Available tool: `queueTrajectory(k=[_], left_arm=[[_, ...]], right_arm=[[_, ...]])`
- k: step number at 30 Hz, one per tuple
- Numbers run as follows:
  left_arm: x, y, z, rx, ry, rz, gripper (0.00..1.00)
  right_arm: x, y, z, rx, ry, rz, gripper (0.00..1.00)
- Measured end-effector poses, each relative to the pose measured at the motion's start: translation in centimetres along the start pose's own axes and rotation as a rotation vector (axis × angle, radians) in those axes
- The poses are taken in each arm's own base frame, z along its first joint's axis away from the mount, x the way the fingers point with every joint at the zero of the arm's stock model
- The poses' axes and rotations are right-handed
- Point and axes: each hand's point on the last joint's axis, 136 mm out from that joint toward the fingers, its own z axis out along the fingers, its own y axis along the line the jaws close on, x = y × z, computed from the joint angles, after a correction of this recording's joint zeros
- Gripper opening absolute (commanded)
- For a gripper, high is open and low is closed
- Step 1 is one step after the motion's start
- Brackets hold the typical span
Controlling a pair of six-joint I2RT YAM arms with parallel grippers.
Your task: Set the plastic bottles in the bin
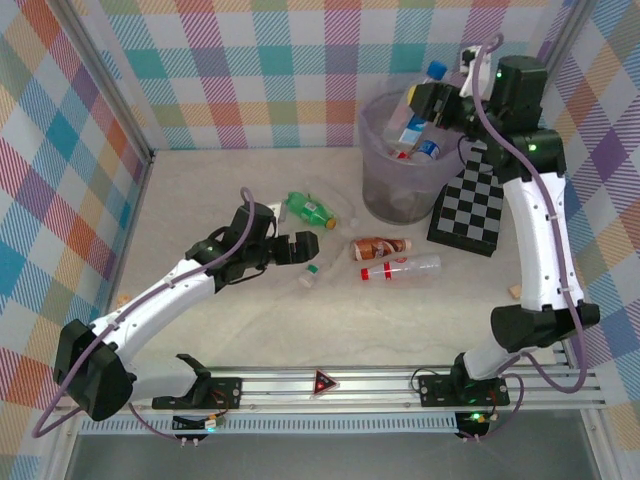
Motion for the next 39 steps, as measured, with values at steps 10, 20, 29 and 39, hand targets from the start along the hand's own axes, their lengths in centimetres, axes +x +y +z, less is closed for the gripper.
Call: queueTrajectory(k=[10, 20, 29, 39], left_arm=[[2.2, 4.0, 0.5, -0.184, 0.072, 0.019, 1.0], [2.6, 4.5, 0.7, -0.206, 0.085, 0.021, 1.0], [3.4, 5.1, 2.0, -0.223, 0.13, 0.019, 1.0], [4.0, 5.1, 3.2, -0.214, 0.163, 0.014, 1.0]], right_arm=[[-1.1, -9.1, 7.6, 0.169, 0.022, -0.06, 0.46], [3.7, -14.2, 14.4, 0.125, 0.179, -0.011, 0.45], [8.6, -14.8, 15.8, 0.057, 0.341, 0.06, 0.45], [12.5, -14.7, 16.3, -0.003, 0.472, 0.149, 0.49]])
